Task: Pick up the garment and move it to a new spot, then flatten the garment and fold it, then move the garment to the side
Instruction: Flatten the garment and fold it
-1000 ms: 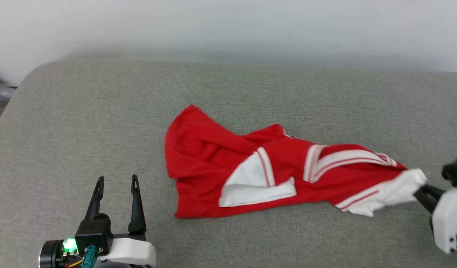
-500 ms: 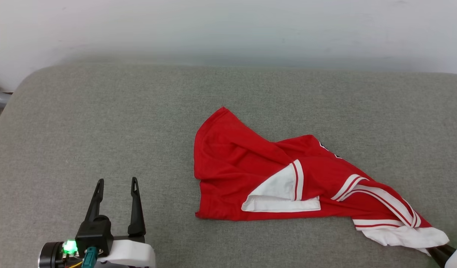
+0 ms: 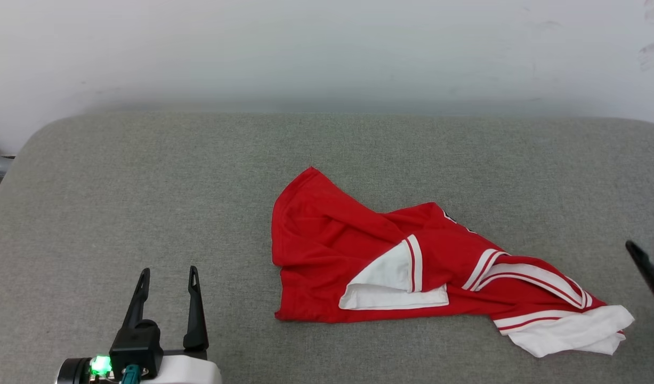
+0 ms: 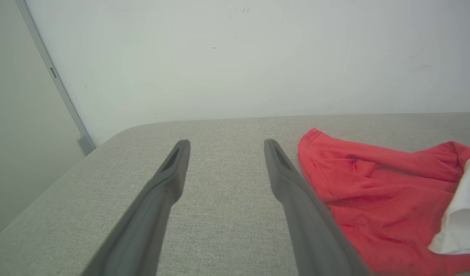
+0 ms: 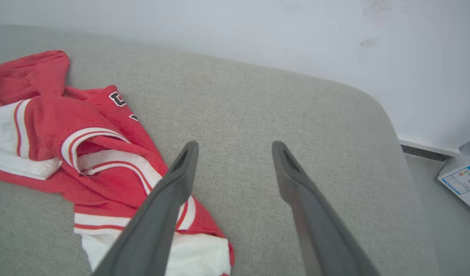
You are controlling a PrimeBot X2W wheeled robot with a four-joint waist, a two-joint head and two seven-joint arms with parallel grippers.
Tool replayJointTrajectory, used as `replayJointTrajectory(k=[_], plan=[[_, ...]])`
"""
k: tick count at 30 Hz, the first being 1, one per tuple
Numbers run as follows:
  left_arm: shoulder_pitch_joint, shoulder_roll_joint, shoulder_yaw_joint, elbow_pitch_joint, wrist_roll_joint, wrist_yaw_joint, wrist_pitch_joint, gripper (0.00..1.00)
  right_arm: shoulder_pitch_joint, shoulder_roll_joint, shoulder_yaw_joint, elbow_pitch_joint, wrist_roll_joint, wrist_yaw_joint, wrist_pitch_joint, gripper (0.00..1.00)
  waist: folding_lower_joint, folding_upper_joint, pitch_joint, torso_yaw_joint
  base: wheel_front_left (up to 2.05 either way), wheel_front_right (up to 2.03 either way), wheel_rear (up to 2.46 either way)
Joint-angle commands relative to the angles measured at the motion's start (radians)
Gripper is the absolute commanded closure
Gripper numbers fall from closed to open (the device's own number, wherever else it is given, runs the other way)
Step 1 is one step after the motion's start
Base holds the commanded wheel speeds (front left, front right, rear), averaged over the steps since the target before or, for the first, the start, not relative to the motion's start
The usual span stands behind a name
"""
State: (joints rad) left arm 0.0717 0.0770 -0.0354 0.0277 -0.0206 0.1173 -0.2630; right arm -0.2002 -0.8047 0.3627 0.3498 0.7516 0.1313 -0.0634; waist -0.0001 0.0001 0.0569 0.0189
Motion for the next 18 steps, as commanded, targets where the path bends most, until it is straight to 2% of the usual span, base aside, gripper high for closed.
replayJointTrajectory(k=[1, 4, 7, 13, 18], plan=[[0.007, -0.001, -0.001, -0.006, 0.004, 0.003, -0.003, 0.0, 0.002, -0.007, -0.041, -0.051, -0.029, -0.001, 0.025, 0.0, 0.0001, -0.0001, 0.0, 0.001, 0.0, 0.0, 0.0], [0.011, -0.001, 0.001, -0.011, 0.003, 0.005, -0.003, 0.0, 0.0, -0.006, -0.108, -0.171, -0.083, -0.001, 0.115, 0.0, 0.0001, -0.0001, 0.002, 0.001, 0.0, 0.0, 0.0], [0.006, 0.0, -0.001, -0.013, 0.004, 0.003, -0.003, 0.0, -0.017, -0.016, -0.131, -0.288, -0.12, -0.001, 0.237, 0.0, 0.0001, -0.0001, 0.009, 0.005, 0.0, 0.0, 0.0], [-0.022, 0.002, -0.01, -0.019, 0.01, -0.004, -0.003, 0.0, -0.053, -0.077, -0.049, -0.447, -0.087, -0.001, 0.547, 0.0, 0.0001, -0.0001, 0.034, 0.025, 0.0, 0.0, 0.0], [-0.046, 0.0, -0.022, -0.024, 0.01, -0.008, -0.003, 0.0, -0.096, -0.122, 0.04, -0.497, -0.065, -0.001, 0.73, 0.0, 0.0001, -0.0001, 0.067, 0.046, 0.0, 0.0, 0.0]])
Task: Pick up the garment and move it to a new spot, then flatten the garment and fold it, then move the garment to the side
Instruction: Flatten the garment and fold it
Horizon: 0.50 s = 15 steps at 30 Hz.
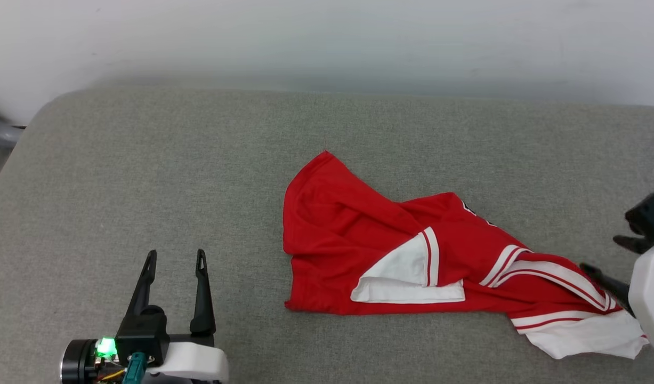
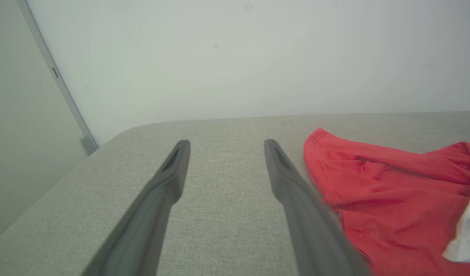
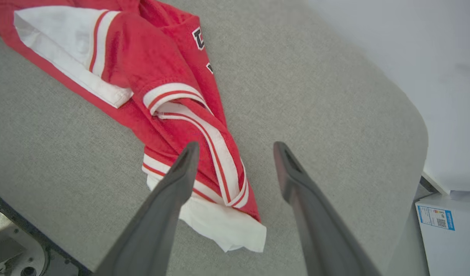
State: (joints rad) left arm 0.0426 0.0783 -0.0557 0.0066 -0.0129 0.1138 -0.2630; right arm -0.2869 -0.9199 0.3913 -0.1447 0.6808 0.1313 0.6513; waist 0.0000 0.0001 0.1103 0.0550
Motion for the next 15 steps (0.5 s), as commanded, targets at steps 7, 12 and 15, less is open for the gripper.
replayJointTrajectory(k=[7, 12, 15], plan=[[-0.058, -0.008, -0.026, -0.005, -0.002, -0.004, -0.003, 0.0, -0.078, -0.009, 0.136, 0.054, 0.012, -0.001, 0.13, 0.0, 0.0, -0.0001, 0.081, 0.052, 0.0, 0.0, 0.0], [-0.087, -0.012, -0.044, 0.003, -0.007, -0.003, -0.003, 0.0, -0.138, 0.02, 0.22, 0.168, -0.002, -0.001, 0.122, 0.0, 0.0, -0.0001, 0.128, 0.081, 0.0, 0.0, 0.0], [-0.105, -0.014, -0.053, 0.008, -0.006, -0.004, -0.003, 0.0, -0.172, 0.03, 0.269, 0.245, -0.016, -0.001, 0.1, 0.0, 0.0, -0.0001, 0.151, 0.098, 0.0, 0.0, 0.0]])
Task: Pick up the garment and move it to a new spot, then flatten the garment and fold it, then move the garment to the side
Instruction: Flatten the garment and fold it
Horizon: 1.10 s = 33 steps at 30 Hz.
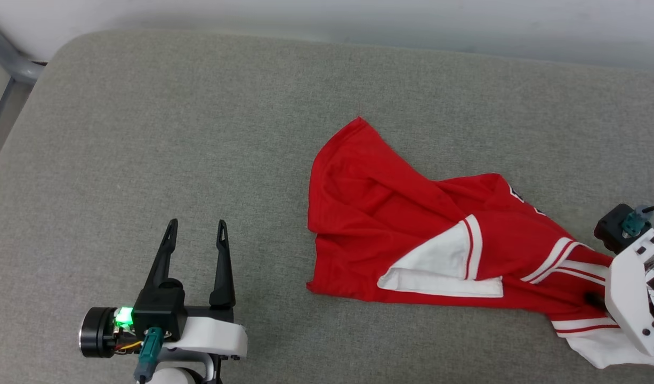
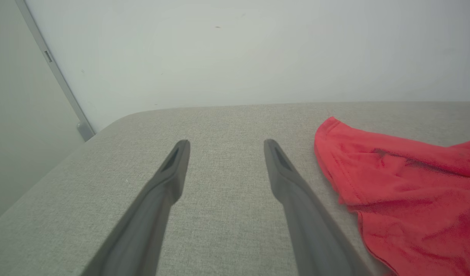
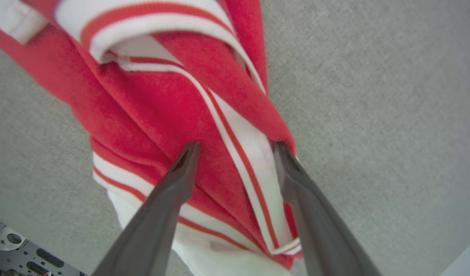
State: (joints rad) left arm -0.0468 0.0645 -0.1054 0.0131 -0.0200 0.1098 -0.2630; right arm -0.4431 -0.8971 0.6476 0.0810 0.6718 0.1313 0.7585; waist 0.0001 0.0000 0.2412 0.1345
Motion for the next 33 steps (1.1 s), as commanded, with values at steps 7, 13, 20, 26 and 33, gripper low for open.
replayJointTrajectory(k=[7, 13, 20, 26, 33], plan=[[-0.034, -0.003, -0.008, 0.012, -0.008, 0.003, -0.003, 0.0, -0.021, 0.035, 0.144, 0.161, 0.018, -0.001, -0.034, 0.0, -0.0001, 0.0, 0.042, 0.03, 0.0, 0.0, 0.0], [-0.04, -0.004, -0.004, 0.018, -0.006, 0.004, -0.003, 0.0, -0.037, 0.07, 0.242, 0.217, 0.057, -0.001, -0.102, 1.0, -0.0001, 0.0, 0.04, 0.015, 0.0, 0.0, 0.0], [-0.018, 0.007, 0.004, 0.026, 0.001, 0.002, -0.003, 0.0, -0.12, 0.085, 0.208, 0.235, 0.08, -0.001, -0.328, 1.0, -0.0001, 0.0, -0.007, -0.024, 0.0, 0.0, 0.0], [0.022, 0.016, 0.018, 0.021, 0.001, 0.009, -0.003, 0.0, -0.112, 0.053, 0.163, 0.161, 0.072, -0.001, -0.471, 1.0, -0.0001, 0.0, -0.069, -0.069, 0.0, 0.0, 0.0], [0.063, 0.025, 0.029, 0.007, 0.0, 0.012, -0.003, 0.0, -0.015, 0.019, 0.019, 0.016, 0.048, -0.001, -0.542, 1.0, -0.0001, 0.0, -0.11, -0.109, 0.0, 0.0, 0.0]])
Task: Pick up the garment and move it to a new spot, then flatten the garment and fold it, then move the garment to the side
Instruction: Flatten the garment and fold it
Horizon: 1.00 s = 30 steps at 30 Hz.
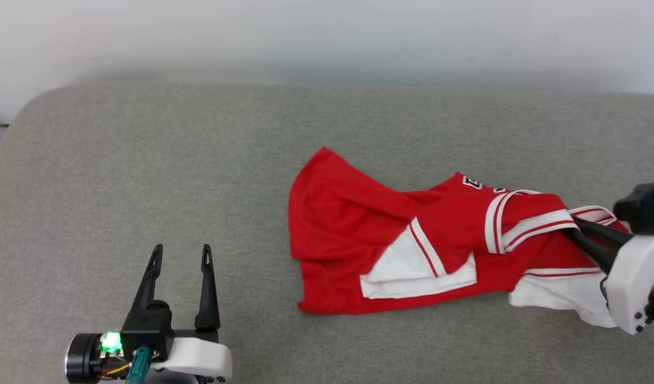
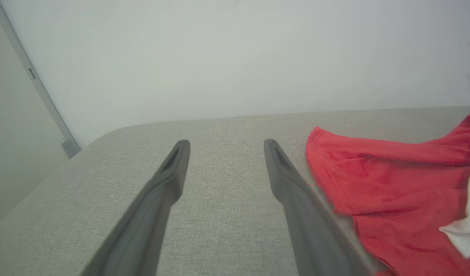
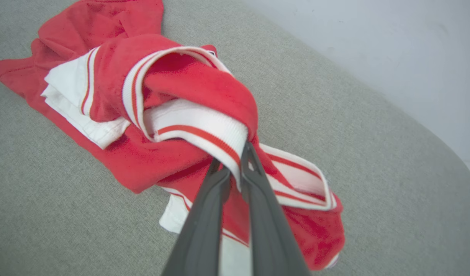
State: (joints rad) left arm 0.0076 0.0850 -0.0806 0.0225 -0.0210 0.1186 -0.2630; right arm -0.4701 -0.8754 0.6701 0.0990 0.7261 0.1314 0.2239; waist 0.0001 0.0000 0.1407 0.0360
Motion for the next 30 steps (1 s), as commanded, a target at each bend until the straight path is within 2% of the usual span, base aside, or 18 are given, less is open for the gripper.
replayJointTrajectory(k=[1, 9, 15, 22, 30], plan=[[0.013, 0.005, 0.005, -0.005, 0.001, 0.004, -0.003, 0.0, 0.034, -0.004, -0.033, -0.024, -0.009, -0.001, -0.006, 1.0, -0.0001, 0.0, -0.013, -0.015, 0.0, 0.0, 0.0], [0.04, 0.01, 0.011, -0.016, -0.001, 0.004, -0.003, 0.0, 0.202, 0.028, -0.257, -0.189, -0.089, -0.001, 0.052, 1.0, -0.0001, 0.0, -0.027, -0.039, 0.0, 0.0, 0.0], [0.015, 0.007, -0.003, -0.017, 0.005, -0.004, -0.003, 0.0, 0.225, 0.073, -0.348, -0.254, -0.136, -0.001, 0.12, 1.0, -0.0001, 0.0, -0.015, -0.02, 0.0, 0.0, 0.0], [-0.02, -0.004, -0.021, -0.013, -0.003, -0.009, -0.003, 0.0, 0.114, 0.089, -0.294, -0.221, -0.146, -0.001, 0.191, 1.0, -0.0001, 0.0, 0.034, 0.039, 0.0, 0.0, 0.0], [-0.076, -0.017, -0.042, -0.007, -0.013, -0.015, -0.003, 0.0, -0.144, 0.067, -0.143, -0.032, -0.118, -0.001, 0.238, 1.0, -0.0001, 0.0, 0.131, 0.132, 0.0, 0.0, 0.0]])
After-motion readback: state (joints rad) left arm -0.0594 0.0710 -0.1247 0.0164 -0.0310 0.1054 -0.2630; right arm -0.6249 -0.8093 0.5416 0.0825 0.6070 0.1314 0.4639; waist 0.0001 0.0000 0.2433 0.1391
